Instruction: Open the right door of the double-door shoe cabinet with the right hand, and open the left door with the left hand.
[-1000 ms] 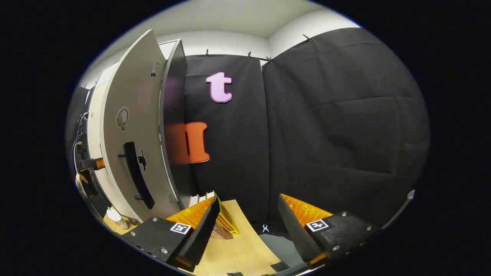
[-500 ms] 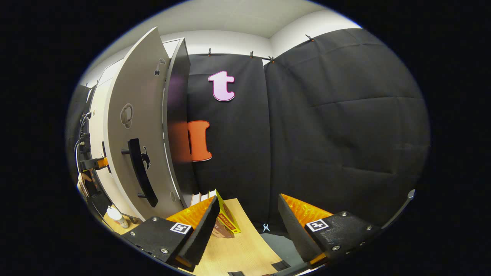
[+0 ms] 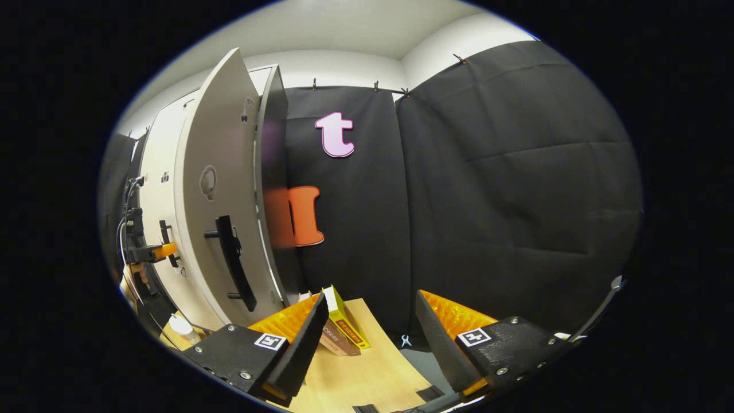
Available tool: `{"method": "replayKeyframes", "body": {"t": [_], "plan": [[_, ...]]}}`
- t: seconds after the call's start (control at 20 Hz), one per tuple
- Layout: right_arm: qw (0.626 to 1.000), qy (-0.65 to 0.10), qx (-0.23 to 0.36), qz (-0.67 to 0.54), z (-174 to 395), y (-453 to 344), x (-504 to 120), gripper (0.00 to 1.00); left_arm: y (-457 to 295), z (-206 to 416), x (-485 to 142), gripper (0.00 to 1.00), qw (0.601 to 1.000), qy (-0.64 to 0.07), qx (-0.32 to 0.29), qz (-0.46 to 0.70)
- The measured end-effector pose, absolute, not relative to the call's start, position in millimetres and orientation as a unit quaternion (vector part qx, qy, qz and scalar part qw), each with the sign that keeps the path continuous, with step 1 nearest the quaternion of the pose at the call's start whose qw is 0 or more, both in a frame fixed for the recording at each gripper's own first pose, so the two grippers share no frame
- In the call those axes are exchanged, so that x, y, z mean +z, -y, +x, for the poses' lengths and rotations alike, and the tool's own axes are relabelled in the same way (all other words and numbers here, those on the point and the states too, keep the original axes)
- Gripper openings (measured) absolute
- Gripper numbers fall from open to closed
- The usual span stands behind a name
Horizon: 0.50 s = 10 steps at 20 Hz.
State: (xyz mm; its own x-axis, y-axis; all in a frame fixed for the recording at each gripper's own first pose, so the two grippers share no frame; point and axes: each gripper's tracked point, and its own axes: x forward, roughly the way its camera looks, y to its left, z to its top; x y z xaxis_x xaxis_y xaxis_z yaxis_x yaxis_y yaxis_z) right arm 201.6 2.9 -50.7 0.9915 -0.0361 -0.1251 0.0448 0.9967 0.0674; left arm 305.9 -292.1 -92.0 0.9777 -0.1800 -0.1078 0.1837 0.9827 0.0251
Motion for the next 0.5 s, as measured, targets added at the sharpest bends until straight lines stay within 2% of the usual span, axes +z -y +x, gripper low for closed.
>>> {"method": "replayKeyframes", "body": {"t": [0.15,0.2,0.5], "plan": [[0.998,-0.057,-0.015,0.029,198.4,-7.0,-47.8,0.93,288.5,305.1,-93.4,0.14,0.993,-0.059,-0.103,0.006],[0.998,-0.056,-0.013,0.028,197.1,-8.5,-46.7,0.99,285.5,301.6,-92.5,0.14,0.993,-0.06,-0.105,0.0],[0.999,-0.047,0.004,0.023,192.8,-22.6,-42.0,0.99,271.9,291.6,-93.4,0.14,0.991,-0.061,-0.115,-0.01]]}}
